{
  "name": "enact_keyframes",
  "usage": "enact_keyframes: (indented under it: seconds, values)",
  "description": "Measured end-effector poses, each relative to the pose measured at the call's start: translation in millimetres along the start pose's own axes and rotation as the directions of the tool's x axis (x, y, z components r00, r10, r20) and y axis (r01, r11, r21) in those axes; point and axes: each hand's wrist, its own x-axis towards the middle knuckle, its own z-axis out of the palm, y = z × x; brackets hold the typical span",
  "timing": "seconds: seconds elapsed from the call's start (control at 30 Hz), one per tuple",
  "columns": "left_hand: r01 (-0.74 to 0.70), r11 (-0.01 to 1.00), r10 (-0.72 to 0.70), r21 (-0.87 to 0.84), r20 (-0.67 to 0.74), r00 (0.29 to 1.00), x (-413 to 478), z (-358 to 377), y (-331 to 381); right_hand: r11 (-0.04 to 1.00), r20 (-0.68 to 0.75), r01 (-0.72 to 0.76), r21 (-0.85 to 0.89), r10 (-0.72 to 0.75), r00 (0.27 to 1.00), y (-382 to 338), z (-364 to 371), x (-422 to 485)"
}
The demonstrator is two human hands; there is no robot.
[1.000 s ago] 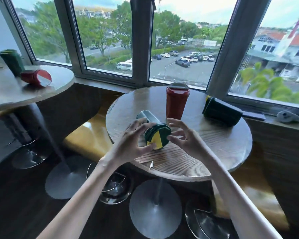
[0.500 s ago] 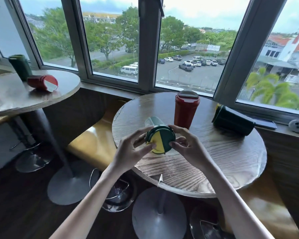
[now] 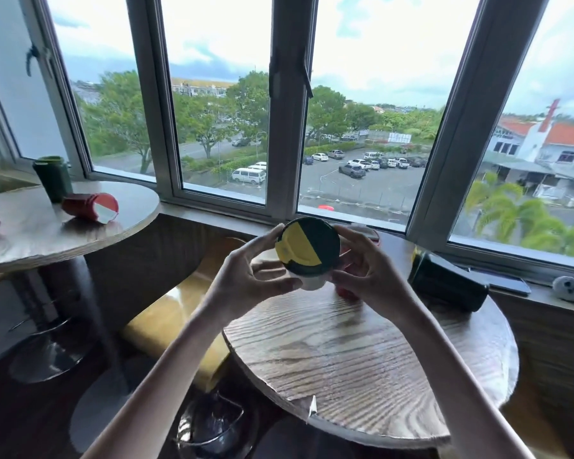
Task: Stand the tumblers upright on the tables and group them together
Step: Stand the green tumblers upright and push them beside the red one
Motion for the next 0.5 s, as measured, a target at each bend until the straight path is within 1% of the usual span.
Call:
enact_keyframes:
  seconds: [0.1,0.17,0.3,0.5]
  values:
    - [-0.024,0.998,0.027,0.051,-0.047,0.999,4.2,0.3,0.0,1.000,0.003,-0.014,-0.015,0.014,1.000,-2.4,-0.3,2.8]
    - [-0.029,0.998,0.032,0.054,-0.064,0.997,5.4,1.2,-0.6,0.999,0.002,-0.044,0.001,0.044,0.999,0.1,0.9,3.1]
    - [0.022,1.000,-0.024,-0.016,-0.092,0.996,6.7,0.5,-9.0,0.996,0.012,-0.092,0.016,0.092,0.996,14.0,8.2,2.2]
    - [0.080,0.996,-0.083,-0.038,-0.104,0.991,5.0,-2.9,-21.0,0.993,0.007,-0.120,-0.022,0.120,0.993,26.8,19.2,3.1]
